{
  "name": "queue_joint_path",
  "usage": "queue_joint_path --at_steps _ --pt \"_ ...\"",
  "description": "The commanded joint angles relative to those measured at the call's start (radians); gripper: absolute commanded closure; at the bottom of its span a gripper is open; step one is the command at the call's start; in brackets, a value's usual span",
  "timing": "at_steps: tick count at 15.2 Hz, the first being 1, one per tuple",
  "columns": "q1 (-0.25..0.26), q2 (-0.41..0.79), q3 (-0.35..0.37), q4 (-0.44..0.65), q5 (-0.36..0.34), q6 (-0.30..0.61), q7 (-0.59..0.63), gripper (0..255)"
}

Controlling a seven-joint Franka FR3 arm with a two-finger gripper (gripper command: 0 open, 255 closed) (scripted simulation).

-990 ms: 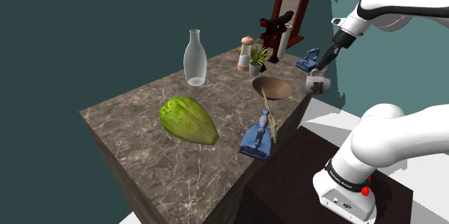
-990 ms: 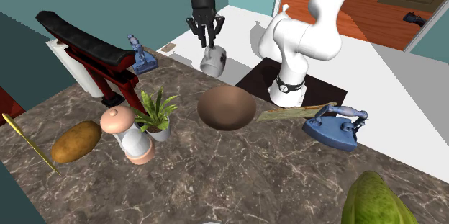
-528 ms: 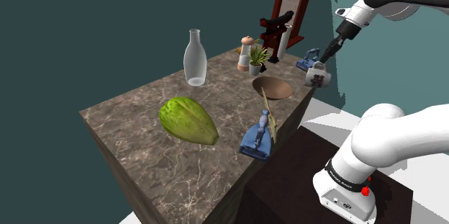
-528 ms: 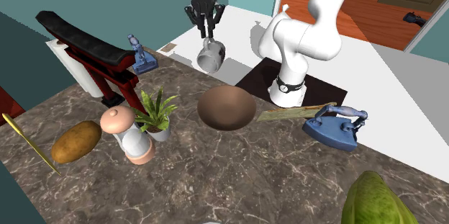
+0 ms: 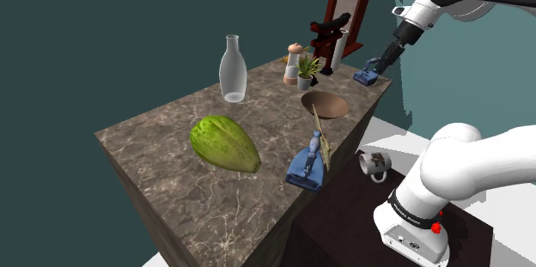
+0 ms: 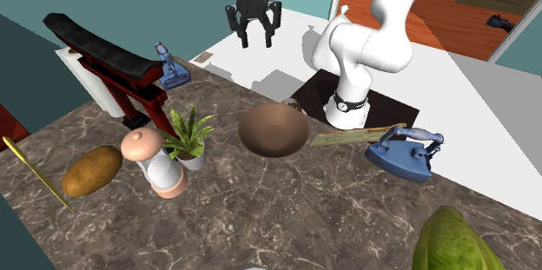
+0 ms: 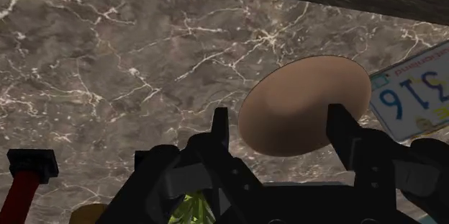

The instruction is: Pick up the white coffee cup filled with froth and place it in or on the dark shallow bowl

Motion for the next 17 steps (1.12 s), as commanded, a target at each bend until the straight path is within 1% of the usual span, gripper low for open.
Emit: queue_joint_path --at_steps 1,3,6,9,12,17 --pt "0.040 -0.024 -0.037 -0.025 -0.026 -0.030 -0.137 0" --pt "0.088 -0.057 -0.083 -0.057 -0.069 -0.071 -0.304 0" --pt "0.154 -0.106 -0.149 -0.103 -0.152 -0.135 -0.555 0" --pt "0.213 -0.155 -0.216 -0.147 -0.259 -0.195 -0.807 0" --pt "0.264 -0.203 -0.283 -0.189 -0.387 -0.247 -1.062 0" --pt "0.249 -0.216 -0.304 -0.245 -0.414 -0.208 -1.061 0"
